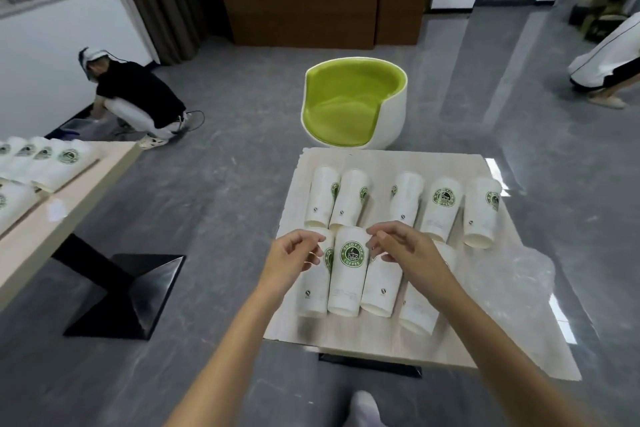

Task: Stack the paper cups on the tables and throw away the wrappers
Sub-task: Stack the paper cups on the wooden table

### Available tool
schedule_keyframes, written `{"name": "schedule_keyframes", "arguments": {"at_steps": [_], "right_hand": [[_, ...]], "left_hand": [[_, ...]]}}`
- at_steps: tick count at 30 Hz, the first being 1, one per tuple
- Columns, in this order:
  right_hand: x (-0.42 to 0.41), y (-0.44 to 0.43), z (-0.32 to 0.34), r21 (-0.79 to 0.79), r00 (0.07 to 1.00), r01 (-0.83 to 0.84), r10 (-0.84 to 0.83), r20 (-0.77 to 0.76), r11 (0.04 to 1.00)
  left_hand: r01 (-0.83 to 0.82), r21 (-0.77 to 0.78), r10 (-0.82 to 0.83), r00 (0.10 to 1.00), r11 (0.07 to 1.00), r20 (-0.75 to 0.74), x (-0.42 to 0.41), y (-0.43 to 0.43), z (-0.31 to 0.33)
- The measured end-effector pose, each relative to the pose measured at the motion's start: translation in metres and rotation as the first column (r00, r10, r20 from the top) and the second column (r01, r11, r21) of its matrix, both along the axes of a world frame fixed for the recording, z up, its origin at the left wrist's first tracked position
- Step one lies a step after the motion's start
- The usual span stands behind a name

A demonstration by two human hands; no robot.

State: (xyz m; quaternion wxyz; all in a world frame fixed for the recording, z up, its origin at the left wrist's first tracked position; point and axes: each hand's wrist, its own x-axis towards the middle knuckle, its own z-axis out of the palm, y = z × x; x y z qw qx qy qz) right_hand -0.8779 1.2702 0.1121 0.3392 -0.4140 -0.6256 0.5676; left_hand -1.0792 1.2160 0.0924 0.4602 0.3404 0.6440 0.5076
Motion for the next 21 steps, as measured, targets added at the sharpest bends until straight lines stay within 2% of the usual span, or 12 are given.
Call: {"name": "schedule_keyframes", "arguments": {"at_steps": [6, 11, 16, 21], "right_hand": [[-0.009, 0.043, -0.019, -0.034, 0.998, -0.057, 0.058, 0.037, 0.998], [-0.014, 0.053, -0.034, -0.088, 0.997, -0.065, 0.068, 0.031, 0.994], [-0.023, 0.055, -0.045, -0.128, 0.998, -0.046, 0.051, 0.038, 0.991], [-0.033, 0.054, -0.048, -0.119, 0.999, 0.003, 0.003, 0.052, 0.993]], "left_hand": [[-0.125, -0.059, 0.121, 0.99, 0.99, -0.069, -0.011, 0.028, -0.055], [-0.156, -0.085, 0.13, 0.96, 0.984, -0.248, -0.015, 0.027, -0.098], [-0.074, -0.157, 0.013, 0.933, 0.985, -0.358, -0.014, 0.022, -0.118], [0.033, -0.192, -0.095, 0.94, 0.981, -0.328, -0.016, 0.022, -0.125]]}}
